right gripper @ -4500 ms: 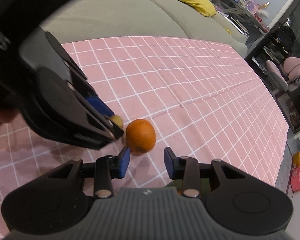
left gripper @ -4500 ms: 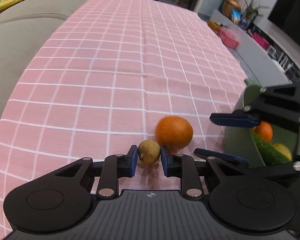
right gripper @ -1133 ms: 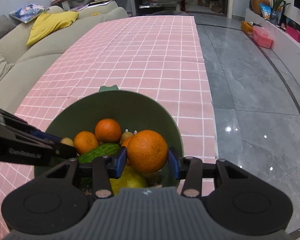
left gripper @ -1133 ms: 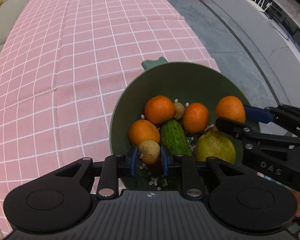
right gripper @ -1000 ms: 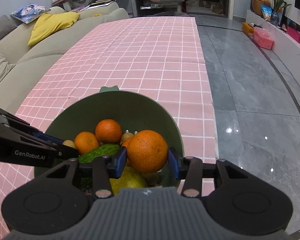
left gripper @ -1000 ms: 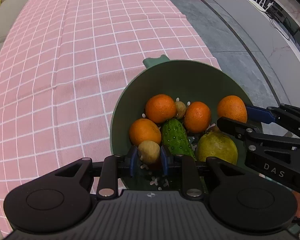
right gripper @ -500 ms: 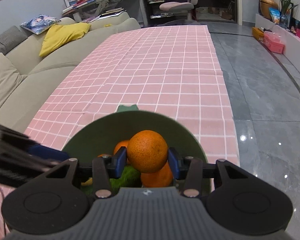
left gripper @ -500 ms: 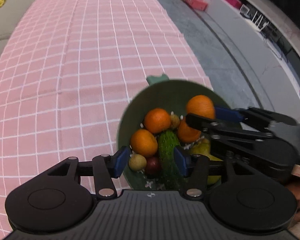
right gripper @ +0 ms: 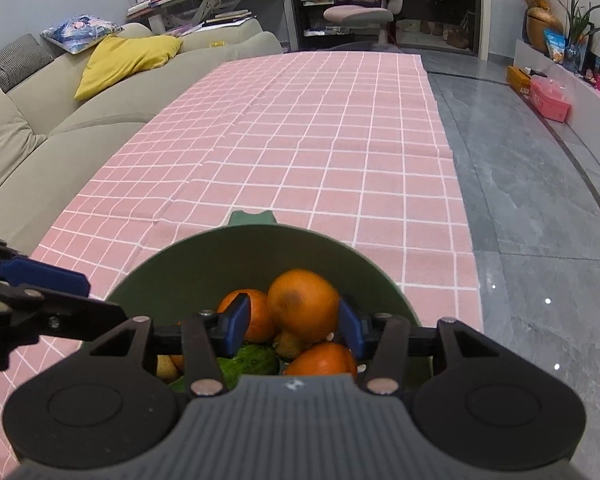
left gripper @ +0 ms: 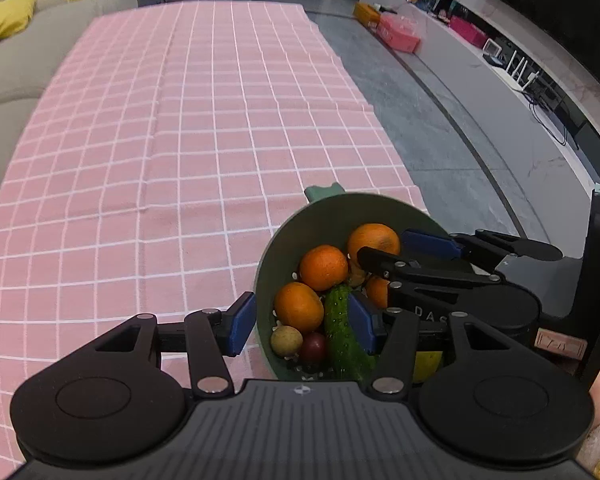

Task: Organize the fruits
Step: 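Open both tools to drop the kiwi and orange into the colander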

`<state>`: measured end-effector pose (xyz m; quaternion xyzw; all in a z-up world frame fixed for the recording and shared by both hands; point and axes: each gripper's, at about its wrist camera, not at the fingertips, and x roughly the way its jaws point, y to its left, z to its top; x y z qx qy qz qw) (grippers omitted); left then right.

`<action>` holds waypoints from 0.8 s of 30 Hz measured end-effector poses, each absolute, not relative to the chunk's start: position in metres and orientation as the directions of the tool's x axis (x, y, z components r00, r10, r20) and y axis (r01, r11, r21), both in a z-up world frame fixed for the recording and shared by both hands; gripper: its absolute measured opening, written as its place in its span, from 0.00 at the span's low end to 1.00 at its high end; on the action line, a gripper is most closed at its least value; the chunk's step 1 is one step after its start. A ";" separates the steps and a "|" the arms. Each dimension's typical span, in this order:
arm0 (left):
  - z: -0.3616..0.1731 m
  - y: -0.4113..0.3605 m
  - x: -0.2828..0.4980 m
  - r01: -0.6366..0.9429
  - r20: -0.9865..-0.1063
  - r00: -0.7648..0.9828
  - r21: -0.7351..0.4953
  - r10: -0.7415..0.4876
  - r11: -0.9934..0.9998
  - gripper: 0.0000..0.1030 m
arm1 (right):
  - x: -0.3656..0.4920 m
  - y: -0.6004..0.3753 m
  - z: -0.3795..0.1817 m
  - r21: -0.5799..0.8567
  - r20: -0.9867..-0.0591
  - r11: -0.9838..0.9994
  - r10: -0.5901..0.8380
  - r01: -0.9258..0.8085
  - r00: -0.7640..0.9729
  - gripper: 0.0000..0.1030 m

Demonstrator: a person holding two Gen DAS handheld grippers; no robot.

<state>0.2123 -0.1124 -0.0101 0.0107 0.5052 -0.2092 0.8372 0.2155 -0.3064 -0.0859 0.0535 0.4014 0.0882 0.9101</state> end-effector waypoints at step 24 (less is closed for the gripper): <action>0.079 -0.059 0.062 0.239 -0.527 0.826 0.009 -0.199 0.971 0.87 | 0.047 -0.269 0.031 0.201 -0.519 0.964 0.257 -0.176 0.815 0.89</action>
